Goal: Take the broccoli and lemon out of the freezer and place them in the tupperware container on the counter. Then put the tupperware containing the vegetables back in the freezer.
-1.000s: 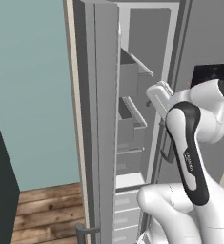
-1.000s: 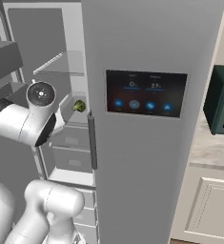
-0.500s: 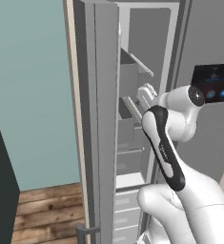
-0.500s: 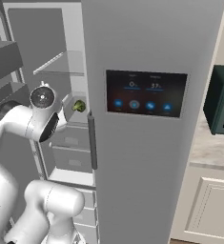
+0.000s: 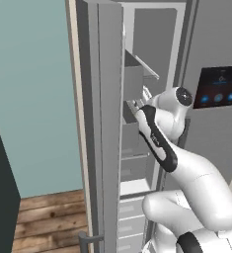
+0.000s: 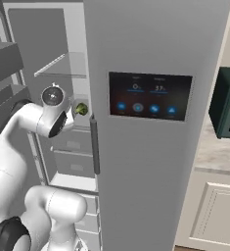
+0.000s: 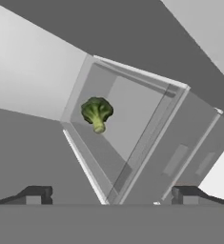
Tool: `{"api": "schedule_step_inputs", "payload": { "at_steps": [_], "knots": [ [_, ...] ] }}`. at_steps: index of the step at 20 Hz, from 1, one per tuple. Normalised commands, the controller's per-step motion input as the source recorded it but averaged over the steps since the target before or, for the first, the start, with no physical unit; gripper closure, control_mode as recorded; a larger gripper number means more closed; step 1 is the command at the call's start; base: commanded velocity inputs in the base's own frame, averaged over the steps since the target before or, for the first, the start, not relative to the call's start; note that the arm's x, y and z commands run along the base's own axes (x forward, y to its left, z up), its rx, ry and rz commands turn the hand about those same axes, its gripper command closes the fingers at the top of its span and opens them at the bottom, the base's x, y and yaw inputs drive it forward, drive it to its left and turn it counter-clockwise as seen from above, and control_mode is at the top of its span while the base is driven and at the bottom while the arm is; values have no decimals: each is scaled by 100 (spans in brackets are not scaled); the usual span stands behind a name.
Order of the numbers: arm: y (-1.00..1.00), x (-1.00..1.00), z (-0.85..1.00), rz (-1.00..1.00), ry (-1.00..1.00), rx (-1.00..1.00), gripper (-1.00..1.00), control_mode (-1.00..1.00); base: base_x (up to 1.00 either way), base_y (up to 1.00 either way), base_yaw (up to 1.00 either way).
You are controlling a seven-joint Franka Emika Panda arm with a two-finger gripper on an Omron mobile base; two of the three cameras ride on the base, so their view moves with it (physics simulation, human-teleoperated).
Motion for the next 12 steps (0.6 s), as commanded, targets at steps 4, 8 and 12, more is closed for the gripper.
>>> {"api": "schedule_step_inputs", "payload": {
  "at_steps": [4, 8, 12],
  "knots": [
    [0, 52, -21, 0, 7, 0, -100, -100, 0, 0, 0],
    [3, 35, -24, 0, 5, 0, -100, -100, 0, 0, 0],
    [8, 22, -29, 0, 3, 0, -100, -100, 0, 0, 0]
  ]
}}
